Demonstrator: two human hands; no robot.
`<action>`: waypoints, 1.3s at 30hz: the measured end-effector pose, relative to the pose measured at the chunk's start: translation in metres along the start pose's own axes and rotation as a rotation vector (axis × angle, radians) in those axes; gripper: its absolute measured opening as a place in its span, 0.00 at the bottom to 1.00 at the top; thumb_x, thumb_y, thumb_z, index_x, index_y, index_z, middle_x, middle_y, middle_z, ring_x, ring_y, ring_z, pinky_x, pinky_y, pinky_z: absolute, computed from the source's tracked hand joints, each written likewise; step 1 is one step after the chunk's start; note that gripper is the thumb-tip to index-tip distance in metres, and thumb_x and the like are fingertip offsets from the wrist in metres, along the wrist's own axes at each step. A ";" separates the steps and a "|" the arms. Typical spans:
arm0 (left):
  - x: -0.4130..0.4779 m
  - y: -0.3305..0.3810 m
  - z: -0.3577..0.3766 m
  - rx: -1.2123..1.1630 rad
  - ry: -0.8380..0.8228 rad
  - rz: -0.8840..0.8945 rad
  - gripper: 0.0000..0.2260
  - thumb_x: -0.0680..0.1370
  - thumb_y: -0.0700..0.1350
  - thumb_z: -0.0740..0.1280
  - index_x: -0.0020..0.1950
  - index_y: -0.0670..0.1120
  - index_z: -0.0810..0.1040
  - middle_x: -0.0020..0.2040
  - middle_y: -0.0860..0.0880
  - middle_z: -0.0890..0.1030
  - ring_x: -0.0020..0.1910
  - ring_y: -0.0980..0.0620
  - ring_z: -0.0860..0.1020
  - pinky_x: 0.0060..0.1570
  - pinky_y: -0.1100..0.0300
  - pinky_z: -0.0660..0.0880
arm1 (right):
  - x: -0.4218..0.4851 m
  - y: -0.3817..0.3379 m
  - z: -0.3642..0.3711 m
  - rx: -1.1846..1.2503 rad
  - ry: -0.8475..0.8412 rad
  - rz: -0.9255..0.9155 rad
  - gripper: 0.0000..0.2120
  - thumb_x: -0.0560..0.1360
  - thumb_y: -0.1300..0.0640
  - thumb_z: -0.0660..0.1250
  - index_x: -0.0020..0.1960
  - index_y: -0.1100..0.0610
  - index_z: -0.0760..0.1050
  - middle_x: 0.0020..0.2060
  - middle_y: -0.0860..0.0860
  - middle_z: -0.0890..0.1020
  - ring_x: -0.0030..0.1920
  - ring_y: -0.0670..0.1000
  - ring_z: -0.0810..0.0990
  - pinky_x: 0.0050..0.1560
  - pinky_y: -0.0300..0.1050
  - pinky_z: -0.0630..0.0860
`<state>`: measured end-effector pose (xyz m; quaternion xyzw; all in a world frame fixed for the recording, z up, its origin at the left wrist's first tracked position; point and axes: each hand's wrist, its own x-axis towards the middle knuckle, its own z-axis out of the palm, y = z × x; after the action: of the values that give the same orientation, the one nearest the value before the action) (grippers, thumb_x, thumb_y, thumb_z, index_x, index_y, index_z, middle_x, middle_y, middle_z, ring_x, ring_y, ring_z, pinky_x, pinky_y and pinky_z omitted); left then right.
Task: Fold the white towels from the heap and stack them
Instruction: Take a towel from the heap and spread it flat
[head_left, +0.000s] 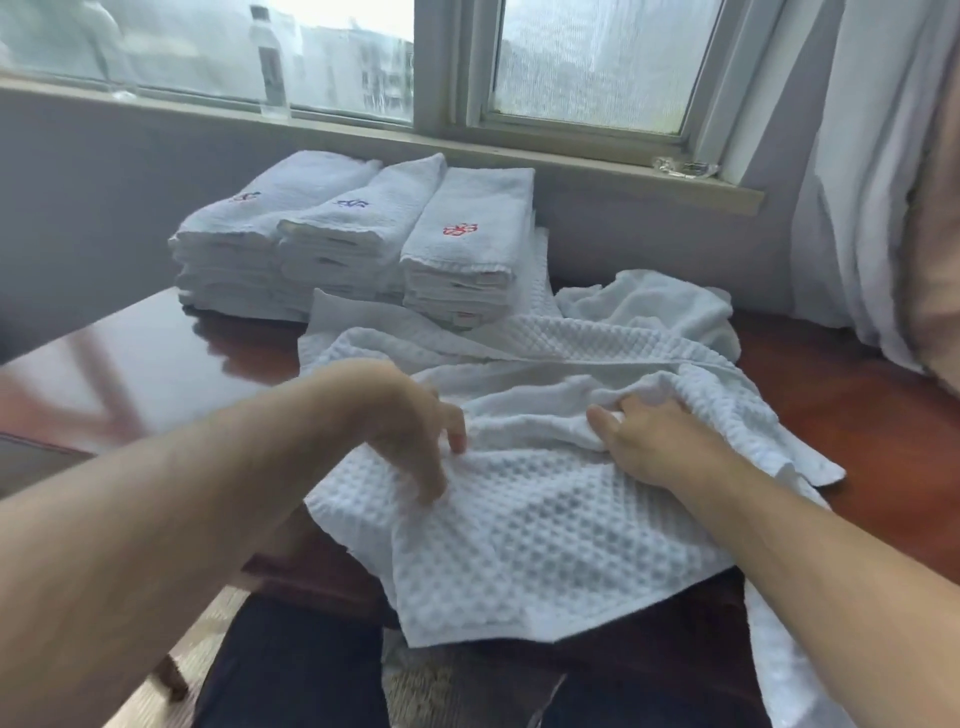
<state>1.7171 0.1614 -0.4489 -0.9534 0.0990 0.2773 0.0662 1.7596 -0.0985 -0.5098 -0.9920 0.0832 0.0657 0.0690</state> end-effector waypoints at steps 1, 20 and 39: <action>-0.002 -0.003 -0.001 -0.009 0.008 -0.023 0.24 0.76 0.61 0.68 0.70 0.55 0.73 0.70 0.50 0.72 0.67 0.45 0.72 0.63 0.53 0.70 | 0.002 -0.002 -0.001 -0.013 -0.003 -0.007 0.36 0.79 0.30 0.46 0.80 0.50 0.62 0.78 0.58 0.63 0.77 0.60 0.63 0.72 0.56 0.64; 0.063 -0.028 0.072 -0.231 0.529 -0.169 0.46 0.73 0.75 0.39 0.83 0.46 0.46 0.83 0.45 0.45 0.81 0.48 0.38 0.74 0.33 0.33 | -0.032 -0.063 0.018 -0.022 0.249 -0.407 0.19 0.83 0.43 0.50 0.46 0.53 0.73 0.54 0.53 0.82 0.55 0.58 0.77 0.48 0.50 0.66; 0.070 0.093 0.035 -0.301 0.630 0.311 0.23 0.83 0.60 0.52 0.77 0.55 0.63 0.78 0.49 0.63 0.76 0.45 0.62 0.74 0.45 0.59 | -0.004 0.051 -0.053 -0.482 -0.027 -0.206 0.16 0.81 0.48 0.61 0.61 0.55 0.80 0.59 0.52 0.83 0.59 0.54 0.80 0.53 0.42 0.72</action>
<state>1.7365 0.0669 -0.5227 -0.9646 0.2160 -0.0110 -0.1511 1.7529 -0.1553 -0.4641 -0.9820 -0.0371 0.0896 -0.1619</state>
